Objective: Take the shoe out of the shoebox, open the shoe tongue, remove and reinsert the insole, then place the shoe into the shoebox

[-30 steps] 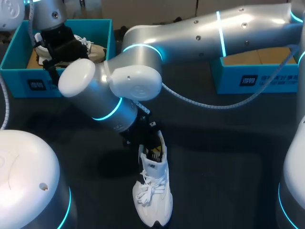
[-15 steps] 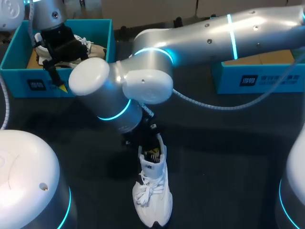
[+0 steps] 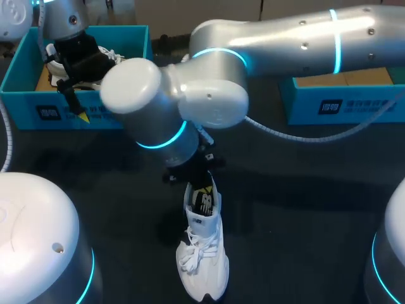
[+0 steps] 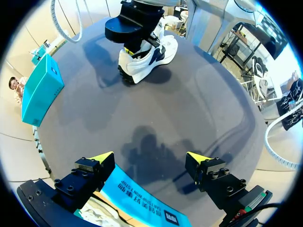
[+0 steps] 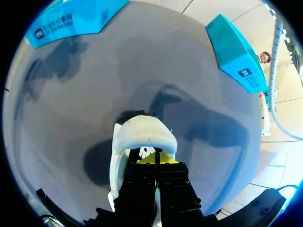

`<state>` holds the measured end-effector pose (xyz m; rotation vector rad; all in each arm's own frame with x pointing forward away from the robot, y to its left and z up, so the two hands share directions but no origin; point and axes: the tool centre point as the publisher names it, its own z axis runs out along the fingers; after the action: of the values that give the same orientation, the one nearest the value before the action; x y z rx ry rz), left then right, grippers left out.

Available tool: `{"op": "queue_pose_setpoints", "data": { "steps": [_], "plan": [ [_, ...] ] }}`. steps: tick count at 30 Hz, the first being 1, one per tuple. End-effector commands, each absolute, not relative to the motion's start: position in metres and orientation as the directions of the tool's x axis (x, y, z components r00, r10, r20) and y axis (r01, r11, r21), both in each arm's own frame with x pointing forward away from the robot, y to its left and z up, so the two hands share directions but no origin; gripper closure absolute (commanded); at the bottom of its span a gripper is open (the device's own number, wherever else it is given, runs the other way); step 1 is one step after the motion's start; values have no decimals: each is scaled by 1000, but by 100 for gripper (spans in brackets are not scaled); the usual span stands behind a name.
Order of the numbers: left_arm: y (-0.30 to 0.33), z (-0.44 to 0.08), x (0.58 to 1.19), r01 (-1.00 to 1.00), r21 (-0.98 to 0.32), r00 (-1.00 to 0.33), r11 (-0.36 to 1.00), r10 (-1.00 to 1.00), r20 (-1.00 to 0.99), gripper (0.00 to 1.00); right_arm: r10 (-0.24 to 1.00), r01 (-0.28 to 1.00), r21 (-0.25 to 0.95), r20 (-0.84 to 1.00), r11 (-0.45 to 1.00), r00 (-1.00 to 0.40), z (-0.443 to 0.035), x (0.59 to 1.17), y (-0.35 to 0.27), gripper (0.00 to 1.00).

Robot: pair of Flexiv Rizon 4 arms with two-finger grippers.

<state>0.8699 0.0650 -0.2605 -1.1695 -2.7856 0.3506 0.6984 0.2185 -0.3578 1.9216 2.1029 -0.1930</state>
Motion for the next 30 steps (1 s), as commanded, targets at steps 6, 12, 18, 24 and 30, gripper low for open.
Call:
{"op": "queue_pose_setpoints", "data": {
  "steps": [6,12,18,24,30],
  "plan": [
    [65,-260,869,691,-247,-700,679,714,4,0,988,994,113,-156,6,12,-389,693,208,100],
    [65,-260,869,691,-247,-700,679,714,4,0,989,996,91,-146,6,7,-404,688,218,100],
    [65,-260,869,691,-247,-700,679,714,4,0,993,997,76,-115,8,1,-411,686,231,100],
    [65,-260,869,691,-247,-700,679,714,4,0,997,999,50,-81,4,0,-413,683,242,100],
    [65,-260,869,691,-247,-700,679,714,4,0,996,999,33,-94,-5,8,-387,679,241,100]
  ]
}}
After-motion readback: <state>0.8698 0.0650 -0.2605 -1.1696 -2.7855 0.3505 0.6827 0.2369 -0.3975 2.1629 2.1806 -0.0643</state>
